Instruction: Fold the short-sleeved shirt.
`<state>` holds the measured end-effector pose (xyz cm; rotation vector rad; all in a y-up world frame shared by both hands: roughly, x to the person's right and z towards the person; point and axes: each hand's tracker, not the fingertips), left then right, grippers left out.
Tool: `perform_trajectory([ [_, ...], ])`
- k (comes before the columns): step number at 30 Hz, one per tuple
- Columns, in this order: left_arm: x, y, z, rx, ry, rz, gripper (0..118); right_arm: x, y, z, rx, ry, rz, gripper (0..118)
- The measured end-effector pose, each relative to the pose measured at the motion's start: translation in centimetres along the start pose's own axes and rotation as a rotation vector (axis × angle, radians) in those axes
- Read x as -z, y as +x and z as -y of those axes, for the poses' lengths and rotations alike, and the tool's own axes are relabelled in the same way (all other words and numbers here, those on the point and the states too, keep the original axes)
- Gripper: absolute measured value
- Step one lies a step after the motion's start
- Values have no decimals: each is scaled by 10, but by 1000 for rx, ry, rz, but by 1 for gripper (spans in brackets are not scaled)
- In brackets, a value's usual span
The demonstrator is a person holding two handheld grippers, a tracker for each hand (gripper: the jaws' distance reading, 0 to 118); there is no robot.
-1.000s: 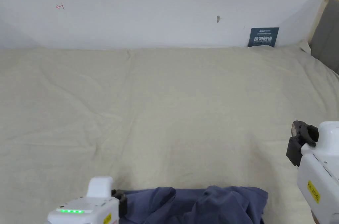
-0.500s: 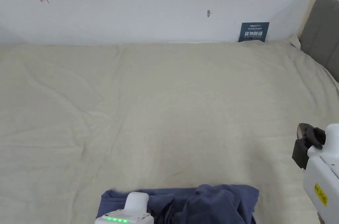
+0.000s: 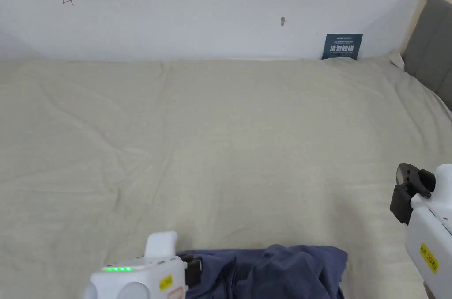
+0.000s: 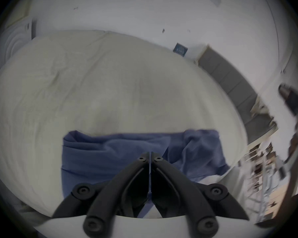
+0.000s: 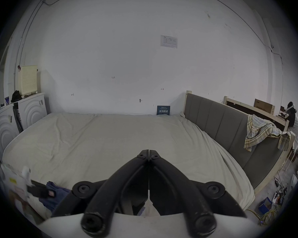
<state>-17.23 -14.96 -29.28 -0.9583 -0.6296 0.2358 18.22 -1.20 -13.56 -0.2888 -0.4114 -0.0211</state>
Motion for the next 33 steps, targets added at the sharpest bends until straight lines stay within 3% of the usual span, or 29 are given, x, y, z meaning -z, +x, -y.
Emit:
perform_trajectory([
  [7,-42,-85,-22,-261,-13,208,8,0,-10,-3,-1,4,-22,0],
  [8,-43,-97,-21,-274,-33,178,23,1,-11,-2,1,2,-24,0],
  [10,-39,-114,-17,-296,-79,130,91,2,-12,-1,3,-6,-27,0],
  [11,-35,-120,-13,-308,-103,111,112,3,-14,0,0,-9,-27,0],
  [12,-35,-126,-8,-296,-97,105,118,4,-16,0,-3,-13,-25,0],
  [17,-8,-151,7,-328,-176,102,118,9,-22,3,-9,-38,-27,0],
  [19,2,-153,13,-334,-198,121,99,10,-25,4,-13,-47,-26,0],
  [21,10,-147,17,-287,-192,113,61,12,-26,5,-21,-54,-25,0],
  [22,13,-142,18,-271,-194,109,53,12,-26,5,-23,-55,-25,0],
  [25,22,-136,19,-222,-193,78,45,16,-25,6,-30,-62,-23,0],
  [27,21,-138,17,-223,-194,76,20,17,-25,6,-27,-66,-21,0],
  [30,23,-139,21,-260,-190,77,15,19,-23,7,-22,-69,-23,0],
  [33,18,-122,23,-178,-157,2,14,19,-22,8,-27,-70,-19,0],
])
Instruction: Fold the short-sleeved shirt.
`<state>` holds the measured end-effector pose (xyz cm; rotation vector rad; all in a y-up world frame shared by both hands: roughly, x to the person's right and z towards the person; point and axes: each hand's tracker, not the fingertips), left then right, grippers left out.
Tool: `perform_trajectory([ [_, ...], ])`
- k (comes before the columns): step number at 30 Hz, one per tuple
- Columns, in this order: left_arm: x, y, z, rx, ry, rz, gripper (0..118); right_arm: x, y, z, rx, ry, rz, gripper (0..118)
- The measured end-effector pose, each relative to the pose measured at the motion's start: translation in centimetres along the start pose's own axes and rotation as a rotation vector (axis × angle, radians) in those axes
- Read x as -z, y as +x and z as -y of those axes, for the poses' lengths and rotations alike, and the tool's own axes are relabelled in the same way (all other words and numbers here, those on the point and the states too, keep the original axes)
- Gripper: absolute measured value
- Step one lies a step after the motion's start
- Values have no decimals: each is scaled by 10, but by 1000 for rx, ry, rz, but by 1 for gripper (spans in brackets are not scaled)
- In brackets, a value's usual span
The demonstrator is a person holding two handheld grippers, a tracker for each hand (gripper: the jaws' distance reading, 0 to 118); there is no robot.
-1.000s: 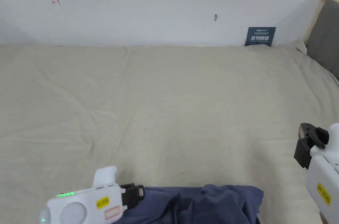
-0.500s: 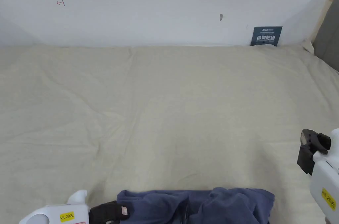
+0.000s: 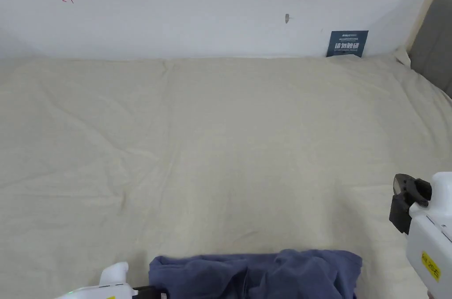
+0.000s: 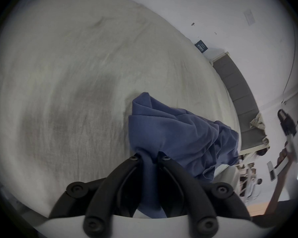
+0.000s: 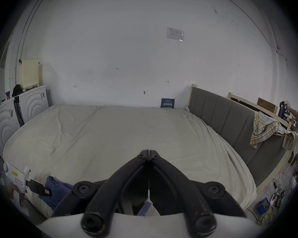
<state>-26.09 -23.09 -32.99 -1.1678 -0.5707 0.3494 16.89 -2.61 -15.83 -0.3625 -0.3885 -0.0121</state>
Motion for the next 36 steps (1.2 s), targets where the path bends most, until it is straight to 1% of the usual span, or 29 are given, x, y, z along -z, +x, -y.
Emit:
perform_trajectory([
  [3,-10,19,1,60,24,-74,13,-1,1,-1,10,0,-2,0],
  [6,-28,27,-5,71,51,-91,12,-3,3,-2,16,10,-3,0],
  [9,-45,21,-12,61,71,-98,11,-5,4,-4,22,19,-7,0],
  [12,-62,13,-15,87,95,-166,11,-7,4,-4,32,25,-12,0],
  [17,-101,-7,-16,48,128,-225,11,-10,4,-3,46,31,-22,0],
  [21,-131,-8,-18,59,152,-284,11,-11,5,-3,39,36,-36,0],
  [25,-140,30,-23,93,189,-213,11,-11,8,-4,42,44,-42,0],
  [28,-129,79,-26,195,174,-152,11,-11,12,-5,52,49,-46,0],
  [30,-115,118,-24,282,145,-94,11,-13,14,-6,61,53,-52,0],
  [34,-74,181,-16,389,57,-91,11,-15,20,-4,59,59,-43,0],
  [36,-48,204,-10,400,22,-61,11,-16,26,-1,70,57,-37,0],
])
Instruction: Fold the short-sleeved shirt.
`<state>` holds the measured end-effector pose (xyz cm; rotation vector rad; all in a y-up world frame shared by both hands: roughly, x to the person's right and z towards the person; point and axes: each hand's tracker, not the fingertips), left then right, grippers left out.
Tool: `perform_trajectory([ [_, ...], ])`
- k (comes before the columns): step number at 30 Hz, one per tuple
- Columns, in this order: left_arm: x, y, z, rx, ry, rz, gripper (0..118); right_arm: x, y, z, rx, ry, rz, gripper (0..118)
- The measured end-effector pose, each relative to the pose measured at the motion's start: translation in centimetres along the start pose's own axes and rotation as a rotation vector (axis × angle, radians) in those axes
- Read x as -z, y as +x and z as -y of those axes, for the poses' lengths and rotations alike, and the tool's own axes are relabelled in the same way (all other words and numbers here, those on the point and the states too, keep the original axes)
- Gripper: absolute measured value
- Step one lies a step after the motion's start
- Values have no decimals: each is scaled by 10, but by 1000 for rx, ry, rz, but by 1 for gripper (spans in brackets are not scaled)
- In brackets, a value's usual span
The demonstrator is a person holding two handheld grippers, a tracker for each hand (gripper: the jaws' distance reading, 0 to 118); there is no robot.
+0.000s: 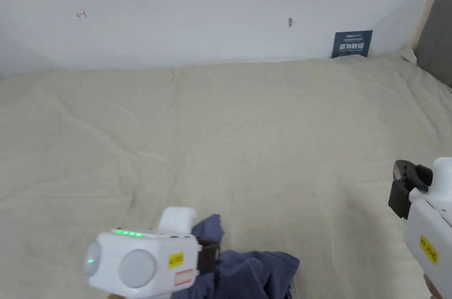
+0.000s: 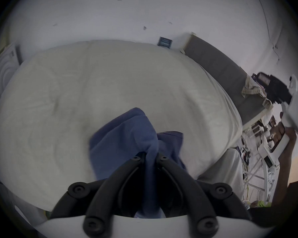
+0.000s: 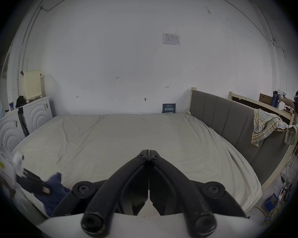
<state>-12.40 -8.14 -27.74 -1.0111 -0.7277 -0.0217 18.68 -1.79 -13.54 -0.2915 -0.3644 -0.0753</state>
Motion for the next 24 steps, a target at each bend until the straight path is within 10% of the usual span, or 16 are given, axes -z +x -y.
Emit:
perform_trajectory([
  [12,133,60,28,35,-241,-30,14,-14,30,6,9,-19,69,0],
  [17,113,60,23,-68,-175,140,112,-17,36,4,16,-21,89,0],
  [24,32,42,-5,-118,163,167,112,-22,28,-2,29,-9,74,0],
])
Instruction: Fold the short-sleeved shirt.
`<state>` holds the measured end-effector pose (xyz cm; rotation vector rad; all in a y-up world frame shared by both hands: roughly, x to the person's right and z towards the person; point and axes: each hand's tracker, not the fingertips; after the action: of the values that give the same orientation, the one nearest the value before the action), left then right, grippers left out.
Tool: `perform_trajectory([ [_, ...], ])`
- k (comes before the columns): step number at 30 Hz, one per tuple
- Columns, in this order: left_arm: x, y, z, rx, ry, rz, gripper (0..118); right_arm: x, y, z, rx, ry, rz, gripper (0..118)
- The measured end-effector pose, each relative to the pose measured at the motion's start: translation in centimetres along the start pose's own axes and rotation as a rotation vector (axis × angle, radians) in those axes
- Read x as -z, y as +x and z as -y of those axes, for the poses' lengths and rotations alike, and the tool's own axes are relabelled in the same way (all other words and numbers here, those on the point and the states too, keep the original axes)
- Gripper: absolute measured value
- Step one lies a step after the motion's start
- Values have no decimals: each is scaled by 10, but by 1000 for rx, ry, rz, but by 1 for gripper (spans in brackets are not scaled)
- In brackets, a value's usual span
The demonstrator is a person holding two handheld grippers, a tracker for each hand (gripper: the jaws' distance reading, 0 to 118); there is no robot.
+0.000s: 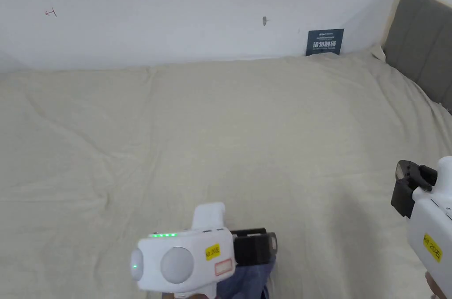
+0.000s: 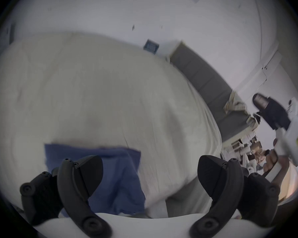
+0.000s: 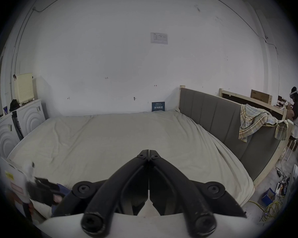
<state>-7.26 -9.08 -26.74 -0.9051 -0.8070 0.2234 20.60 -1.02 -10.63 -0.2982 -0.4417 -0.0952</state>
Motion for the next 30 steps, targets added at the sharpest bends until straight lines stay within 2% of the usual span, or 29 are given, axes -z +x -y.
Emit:
perform_trajectory([
  [4,-38,-6,-5,92,175,-81,110,-1,-7,-4,-1,12,-16,0],
  [5,-45,-8,-3,117,211,-110,104,-1,-9,-5,-2,13,-22,0],
  [6,-49,-11,-1,151,223,-130,84,-2,-11,-5,-3,15,-26,0],
  [7,-51,-12,1,181,209,-142,58,-2,-13,-6,-2,15,-31,0],
  [8,-51,-13,3,206,189,-167,26,-2,-13,-7,-2,16,-39,0],
  [9,-50,-15,8,209,190,-188,2,-2,-15,-7,-4,17,-43,0],
  [13,-34,-27,26,179,145,-190,1,-5,-20,-9,-16,28,-51,0],
  [19,19,-23,71,216,24,-207,1,-5,-21,-10,-27,30,-65,0],
  [30,111,-1,122,271,-139,-265,1,0,2,-5,-35,9,-21,0],
])
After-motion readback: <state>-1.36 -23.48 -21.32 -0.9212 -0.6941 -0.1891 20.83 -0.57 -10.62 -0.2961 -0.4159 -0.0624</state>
